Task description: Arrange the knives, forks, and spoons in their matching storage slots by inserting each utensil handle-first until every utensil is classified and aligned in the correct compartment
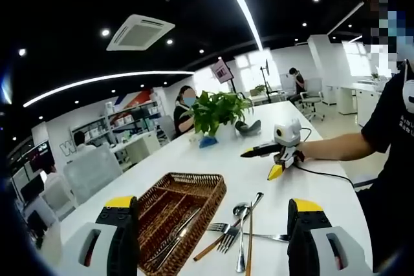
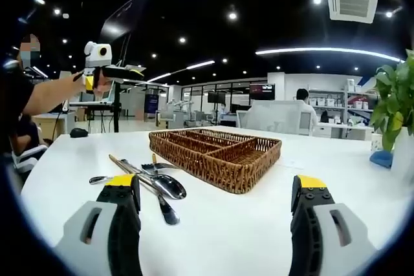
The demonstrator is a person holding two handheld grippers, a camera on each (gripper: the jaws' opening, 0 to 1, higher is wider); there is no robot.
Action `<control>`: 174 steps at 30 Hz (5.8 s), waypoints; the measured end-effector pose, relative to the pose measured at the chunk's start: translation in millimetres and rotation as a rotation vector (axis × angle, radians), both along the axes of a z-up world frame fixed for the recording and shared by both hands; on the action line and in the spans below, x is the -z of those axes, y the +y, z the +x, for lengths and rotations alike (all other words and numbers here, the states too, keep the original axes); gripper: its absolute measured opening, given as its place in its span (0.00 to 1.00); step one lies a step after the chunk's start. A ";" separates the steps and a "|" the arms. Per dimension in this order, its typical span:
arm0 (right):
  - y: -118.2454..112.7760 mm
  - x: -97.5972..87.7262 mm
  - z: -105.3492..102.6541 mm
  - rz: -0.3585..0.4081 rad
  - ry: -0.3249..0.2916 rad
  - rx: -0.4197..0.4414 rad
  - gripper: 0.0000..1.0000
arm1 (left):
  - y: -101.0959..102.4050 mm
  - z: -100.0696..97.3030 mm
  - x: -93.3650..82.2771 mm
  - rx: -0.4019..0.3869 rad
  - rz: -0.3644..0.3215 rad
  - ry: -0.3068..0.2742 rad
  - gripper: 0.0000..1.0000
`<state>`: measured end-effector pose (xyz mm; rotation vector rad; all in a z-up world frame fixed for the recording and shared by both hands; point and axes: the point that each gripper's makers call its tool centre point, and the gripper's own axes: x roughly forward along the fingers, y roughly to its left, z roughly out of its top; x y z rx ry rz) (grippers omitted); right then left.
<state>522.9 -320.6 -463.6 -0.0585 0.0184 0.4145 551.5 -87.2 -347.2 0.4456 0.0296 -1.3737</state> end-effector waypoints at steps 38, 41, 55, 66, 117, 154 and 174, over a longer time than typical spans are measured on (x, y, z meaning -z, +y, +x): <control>20.3 7.7 -6.4 -0.012 0.010 -0.106 1.00 | -65.2 26.6 83.1 0.058 0.113 0.001 0.97; 24.3 9.4 -7.4 -0.027 0.015 -0.124 1.00 | -68.1 24.8 95.5 0.057 0.126 -0.002 0.97; 25.2 13.4 -6.8 -0.033 0.028 -0.125 1.00 | -87.5 38.0 132.5 0.052 0.095 -0.002 0.81; 23.1 10.7 -6.3 -0.005 0.032 -0.123 1.00 | -96.9 28.3 151.0 0.079 0.156 -0.052 0.67; 22.4 12.3 -5.7 -0.007 0.040 -0.125 1.00 | -109.6 -7.4 179.1 0.201 0.290 -0.001 0.02; 26.4 12.9 -9.1 0.027 0.062 -0.151 0.99 | -96.5 -25.4 134.7 0.238 0.221 -0.064 0.00; 25.1 11.6 -8.1 0.036 0.058 -0.144 0.99 | -62.1 -17.4 69.8 0.182 0.329 -0.182 0.00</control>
